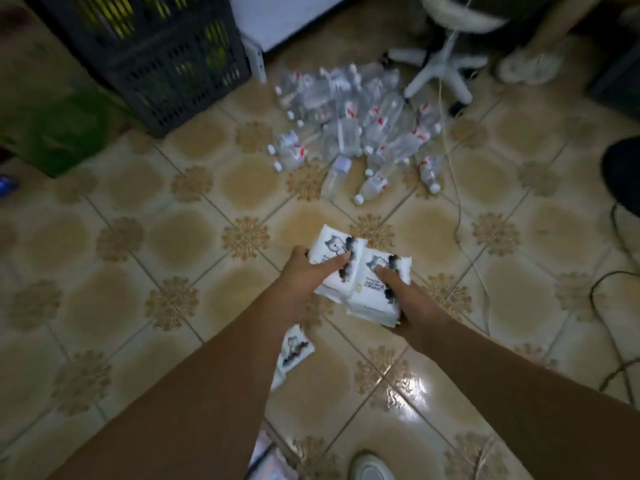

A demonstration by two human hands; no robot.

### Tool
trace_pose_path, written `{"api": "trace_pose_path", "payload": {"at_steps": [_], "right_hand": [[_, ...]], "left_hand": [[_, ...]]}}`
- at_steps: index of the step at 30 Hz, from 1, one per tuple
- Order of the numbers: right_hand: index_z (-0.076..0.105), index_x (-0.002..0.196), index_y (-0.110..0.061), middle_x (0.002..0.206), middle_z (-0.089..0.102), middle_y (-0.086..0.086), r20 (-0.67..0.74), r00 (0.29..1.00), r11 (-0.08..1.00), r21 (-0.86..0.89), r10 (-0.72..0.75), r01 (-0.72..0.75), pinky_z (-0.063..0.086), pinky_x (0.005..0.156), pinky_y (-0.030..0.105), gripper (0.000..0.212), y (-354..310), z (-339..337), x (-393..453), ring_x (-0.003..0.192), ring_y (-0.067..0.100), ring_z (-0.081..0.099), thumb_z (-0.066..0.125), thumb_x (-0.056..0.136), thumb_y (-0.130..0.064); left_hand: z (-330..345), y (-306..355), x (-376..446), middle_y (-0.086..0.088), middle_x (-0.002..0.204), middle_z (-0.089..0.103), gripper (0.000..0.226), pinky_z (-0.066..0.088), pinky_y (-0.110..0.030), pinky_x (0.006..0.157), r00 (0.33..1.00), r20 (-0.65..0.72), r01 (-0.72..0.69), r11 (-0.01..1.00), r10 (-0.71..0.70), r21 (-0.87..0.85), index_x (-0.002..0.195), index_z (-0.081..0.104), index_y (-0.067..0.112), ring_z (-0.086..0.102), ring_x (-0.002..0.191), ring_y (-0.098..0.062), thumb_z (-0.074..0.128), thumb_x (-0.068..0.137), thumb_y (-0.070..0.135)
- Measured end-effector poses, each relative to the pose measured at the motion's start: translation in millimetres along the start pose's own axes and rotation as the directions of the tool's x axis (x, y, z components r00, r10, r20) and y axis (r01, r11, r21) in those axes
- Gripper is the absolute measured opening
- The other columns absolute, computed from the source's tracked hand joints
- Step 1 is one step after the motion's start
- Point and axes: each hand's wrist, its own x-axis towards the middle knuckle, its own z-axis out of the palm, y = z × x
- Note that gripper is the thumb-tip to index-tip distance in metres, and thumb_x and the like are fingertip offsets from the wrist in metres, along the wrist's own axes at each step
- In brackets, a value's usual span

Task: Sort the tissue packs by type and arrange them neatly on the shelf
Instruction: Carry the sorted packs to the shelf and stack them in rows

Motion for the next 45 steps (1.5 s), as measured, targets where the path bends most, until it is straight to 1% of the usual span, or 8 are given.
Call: {"api": "trace_pose_path", "payload": {"at_steps": [5,10,15,21,28,33,37,45], "right_hand": [[0.049,0.133,-0.028,0.126,0.061,0.008,-0.011,0.992,0.989,-0.080,-0.123,0.122,0.060,0.064,0.043,0.109,-142.6,29.2,-175.7,0.100,0.032,0.068,0.081,0.041,-0.077],[0.049,0.130,-0.015,0.118,0.063,0.010,0.117,0.932,0.929,-0.099,-0.344,0.356,0.060,0.063,0.038,0.069,-265.1,84.6,-408.4,0.097,0.030,0.067,0.076,0.077,-0.050],[0.052,0.122,-0.021,0.112,0.068,0.008,0.247,0.803,0.808,-0.108,-0.542,0.579,0.056,0.087,0.054,0.085,-294.9,131.5,-588.3,0.098,0.029,0.068,0.084,0.053,-0.059],[0.060,0.112,-0.032,0.109,0.070,-0.002,0.582,0.622,0.768,0.008,-0.524,0.640,0.057,0.073,0.034,0.023,-240.0,193.3,-683.2,0.094,0.014,0.070,0.067,0.090,-0.030],[0.020,0.151,-0.037,0.139,0.048,-0.007,0.851,0.481,0.747,-0.176,-0.212,0.641,0.045,0.104,0.048,0.101,-95.0,267.2,-788.0,0.119,0.022,0.054,0.075,0.071,-0.062],[0.004,0.155,-0.036,0.163,0.013,-0.003,0.963,0.212,0.500,-0.103,-0.165,0.860,0.032,0.110,0.049,0.093,-10.8,295.1,-896.0,0.145,0.028,0.026,0.065,0.086,-0.047],[0.016,0.153,-0.034,0.156,0.034,-0.002,0.995,0.067,0.411,-0.030,-0.076,0.911,0.036,0.108,0.048,0.094,68.9,320.4,-969.6,0.138,0.026,0.040,0.056,0.075,-0.067],[0.031,0.139,-0.007,0.126,0.053,0.009,0.999,0.038,0.647,-0.041,0.018,0.761,0.037,0.084,0.033,0.081,283.9,345.0,-1131.0,0.109,0.029,0.055,0.068,0.083,-0.052]], "left_hand": [[-98.5,172.8,-159.3,-0.006,0.136,0.049,0.088,0.046,-0.035,0.081,0.995,-0.032,-0.095,0.990,0.099,0.108,0.144,0.031,0.013,0.053,0.108,-0.023,0.077,0.079,0.050],[-199.5,304.6,-367.4,-0.002,0.126,0.059,0.074,0.049,-0.032,0.078,0.962,-0.146,-0.226,0.973,0.229,0.039,0.141,0.041,0.014,0.059,0.098,-0.018,0.077,0.082,0.043],[-261.4,333.6,-566.8,0.011,0.102,0.068,0.054,0.048,-0.012,0.057,0.804,-0.468,-0.464,0.879,0.366,-0.110,0.123,0.059,0.018,0.066,0.085,-0.004,0.079,0.079,0.043],[-267.5,243.1,-723.4,0.009,0.109,0.073,0.051,0.060,-0.040,0.086,0.591,-0.790,-0.617,0.722,0.163,-0.312,0.119,0.063,0.031,0.072,0.096,-0.012,0.084,0.075,0.043],[-232.9,108.1,-872.5,-0.001,0.110,0.075,0.035,0.058,-0.036,0.081,0.355,-0.926,-0.761,0.536,-0.130,-0.367,0.121,0.063,0.026,0.072,0.100,-0.022,0.073,0.088,0.025],[-223.1,14.2,-992.7,-0.004,0.118,0.072,0.046,0.057,-0.043,0.088,0.264,-0.932,-0.811,0.466,-0.248,-0.354,0.131,0.058,0.024,0.070,0.108,-0.026,0.074,0.087,0.022],[-221.3,-51.8,-1076.8,-0.003,0.114,0.074,0.043,0.058,-0.047,0.088,0.115,-0.938,-0.844,0.465,-0.328,-0.266,0.126,0.060,0.024,0.071,0.104,-0.024,0.076,0.086,0.023],[-199.1,-205.8,-1282.9,-0.004,0.110,0.071,0.073,0.060,-0.038,0.084,-0.240,-0.815,-0.744,0.639,-0.528,-0.195,0.119,0.050,0.021,0.072,0.093,-0.013,0.088,0.061,0.045]]}}
